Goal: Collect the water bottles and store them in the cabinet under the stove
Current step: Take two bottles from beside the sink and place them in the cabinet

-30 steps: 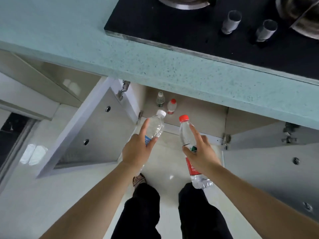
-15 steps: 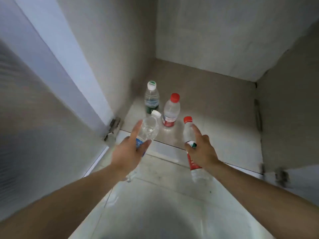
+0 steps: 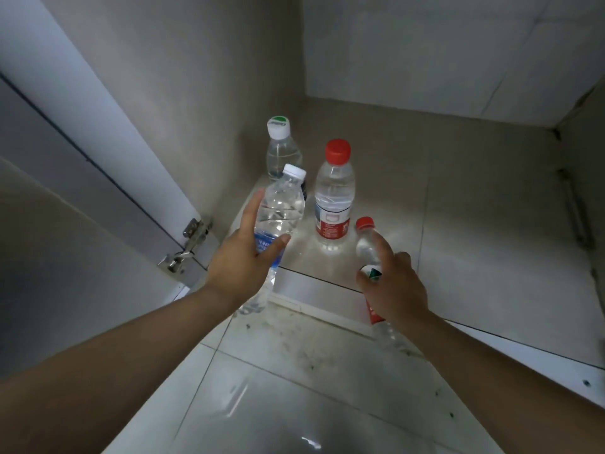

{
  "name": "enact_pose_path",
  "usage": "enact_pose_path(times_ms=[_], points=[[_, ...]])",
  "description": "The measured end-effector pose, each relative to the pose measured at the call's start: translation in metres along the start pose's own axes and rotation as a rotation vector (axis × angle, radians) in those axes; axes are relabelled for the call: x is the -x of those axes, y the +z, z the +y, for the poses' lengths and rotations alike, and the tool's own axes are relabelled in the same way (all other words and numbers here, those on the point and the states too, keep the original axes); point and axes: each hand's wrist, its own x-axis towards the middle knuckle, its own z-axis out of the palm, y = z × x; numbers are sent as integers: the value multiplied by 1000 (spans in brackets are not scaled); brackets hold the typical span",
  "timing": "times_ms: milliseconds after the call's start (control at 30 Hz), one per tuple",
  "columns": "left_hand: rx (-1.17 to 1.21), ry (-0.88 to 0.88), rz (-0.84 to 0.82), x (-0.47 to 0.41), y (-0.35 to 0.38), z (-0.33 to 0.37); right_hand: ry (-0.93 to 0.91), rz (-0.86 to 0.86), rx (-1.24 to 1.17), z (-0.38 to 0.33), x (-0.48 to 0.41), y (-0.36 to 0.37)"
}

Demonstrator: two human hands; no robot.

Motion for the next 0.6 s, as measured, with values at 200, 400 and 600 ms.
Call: enact_pose_path(times_ms=[200, 400, 600], points=[[282, 41, 55, -22, 1, 1, -18, -16, -43, 7, -3, -2], [421, 125, 49, -44, 5, 5, -20, 22, 48, 6, 0, 0], [523, 163, 102, -46, 29, -4, -11, 31, 19, 5, -2, 1]])
